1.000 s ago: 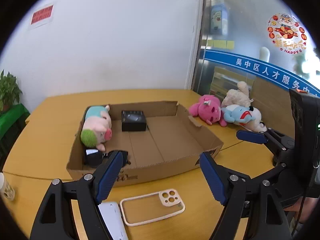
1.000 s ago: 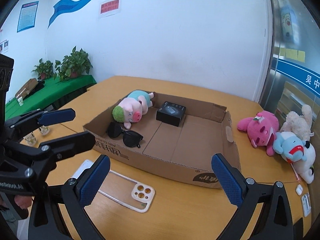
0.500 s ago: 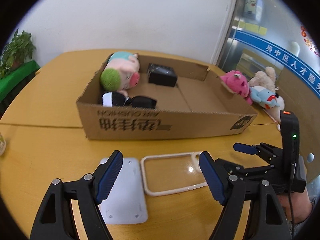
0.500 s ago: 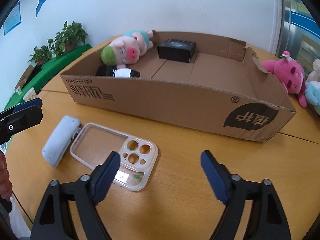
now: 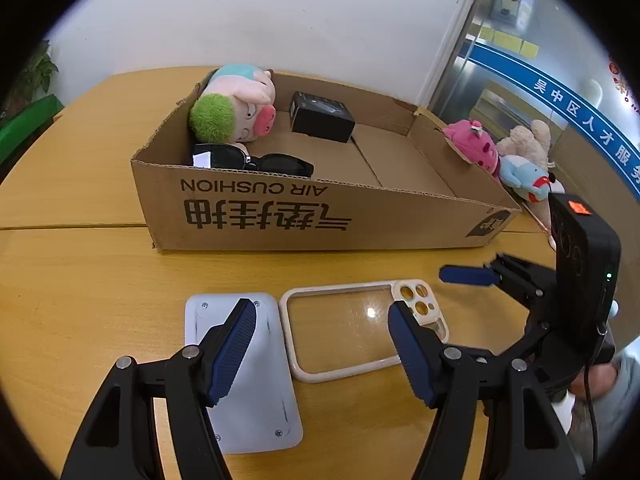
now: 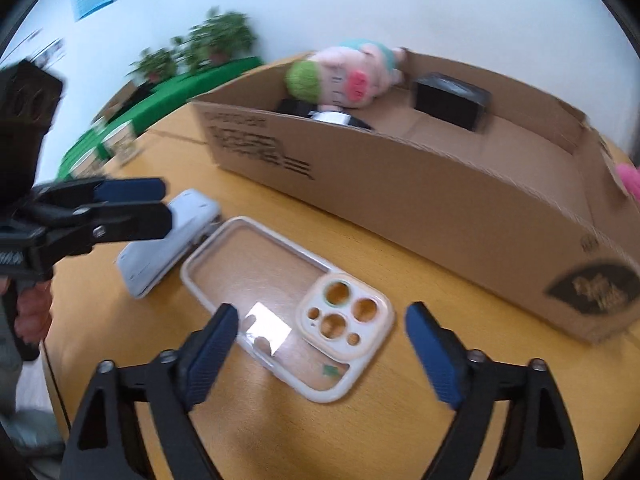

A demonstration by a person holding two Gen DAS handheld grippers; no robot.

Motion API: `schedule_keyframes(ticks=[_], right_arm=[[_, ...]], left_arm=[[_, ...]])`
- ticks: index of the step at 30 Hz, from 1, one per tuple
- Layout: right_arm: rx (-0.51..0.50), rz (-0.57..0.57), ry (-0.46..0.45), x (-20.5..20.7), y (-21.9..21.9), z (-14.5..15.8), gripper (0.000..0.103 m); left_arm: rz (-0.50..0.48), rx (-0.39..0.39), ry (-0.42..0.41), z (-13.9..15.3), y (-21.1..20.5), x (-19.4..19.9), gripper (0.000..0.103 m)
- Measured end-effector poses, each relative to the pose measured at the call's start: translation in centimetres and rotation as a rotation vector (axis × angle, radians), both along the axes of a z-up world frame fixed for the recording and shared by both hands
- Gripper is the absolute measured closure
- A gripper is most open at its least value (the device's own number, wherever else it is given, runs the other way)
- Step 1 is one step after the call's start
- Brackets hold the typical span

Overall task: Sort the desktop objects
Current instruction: 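Withdraw both grippers from the box and move toward the clear phone case, then close the right gripper on the phone case rim while the left gripper grasps its other end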

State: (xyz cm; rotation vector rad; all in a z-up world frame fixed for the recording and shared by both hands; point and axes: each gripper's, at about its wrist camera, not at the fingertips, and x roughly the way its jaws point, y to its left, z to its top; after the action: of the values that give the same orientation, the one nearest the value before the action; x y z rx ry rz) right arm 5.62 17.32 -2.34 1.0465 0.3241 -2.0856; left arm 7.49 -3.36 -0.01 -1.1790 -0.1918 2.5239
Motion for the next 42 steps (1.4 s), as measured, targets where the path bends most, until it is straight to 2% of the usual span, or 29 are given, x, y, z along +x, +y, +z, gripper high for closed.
schedule_keyframes(ticks=[1, 3, 6, 10, 12, 16, 19, 22, 25, 27, 32, 35, 38, 42], right_arm=[[0.003, 0.066, 0.017, 0.2, -0.4, 0.2, 0.012], [0.044, 0.203, 0.06, 0.6, -1.5, 0.4, 0.002], [0.114, 0.362, 0.035, 0.2, -3.0, -0.6, 0.001], [0.165, 0.418, -0.001, -0.8, -3.7, -1.8, 0.004], [0.204, 0.433, 0.004, -0.6, -3.6, -2.1, 0.015], [0.213, 0.424, 0.003, 1.3, -2.0, -2.2, 0.015], [0.215, 0.316, -0.015, 3.1, 0.1, -2.3, 0.017], [0.215, 0.083, -0.042, 4.4, 2.7, -2.2, 0.017], [0.195, -0.209, -0.073, 5.0, 5.3, -2.3, 0.016], [0.174, -0.274, -0.083, 5.9, 5.8, -2.3, 0.015], [0.178, -0.196, -0.076, 8.3, 5.3, -2.3, 0.013], [0.2, -0.054, -0.064, 9.0, 5.6, -2.3, 0.016], [0.205, 0.092, -0.053, 9.0, 6.5, -1.9, 0.025], [0.226, 0.166, -0.06, 8.2, 7.5, -1.4, 0.025]], left_arm=[[-0.012, -0.004, -0.005, 0.0, -0.1, 0.0, 0.035], [-0.033, -0.02, -0.01, 0.0, 0.0, 0.1, 0.035], [-0.048, -0.025, -0.012, 0.1, 0.0, 0.5, 0.035], [-0.049, -0.026, -0.014, 0.2, -0.2, 0.9, 0.035], [-0.054, -0.023, -0.017, 0.3, -0.2, 0.8, 0.035], [-0.077, -0.005, -0.03, 0.3, 0.4, 0.6, 0.035], [-0.102, 0.036, -0.065, 0.1, 1.1, 0.0, 0.035], [-0.156, 0.123, -0.121, -0.5, 2.9, -0.6, 0.036], [-0.202, 0.212, -0.197, -1.6, 5.4, -1.7, 0.036], [-0.223, 0.217, -0.23, -2.2, 7.0, -2.2, 0.036], [-0.298, 0.143, -0.232, -2.6, 9.9, -2.9, 0.036], [-0.342, 0.045, -0.205, -2.3, 10.5, -3.5, 0.036], [-0.453, -0.034, -0.178, -2.0, 10.8, -3.6, 0.036], [-0.6, -0.152, -0.152, -2.0, 11.0, -3.1, 0.036]])
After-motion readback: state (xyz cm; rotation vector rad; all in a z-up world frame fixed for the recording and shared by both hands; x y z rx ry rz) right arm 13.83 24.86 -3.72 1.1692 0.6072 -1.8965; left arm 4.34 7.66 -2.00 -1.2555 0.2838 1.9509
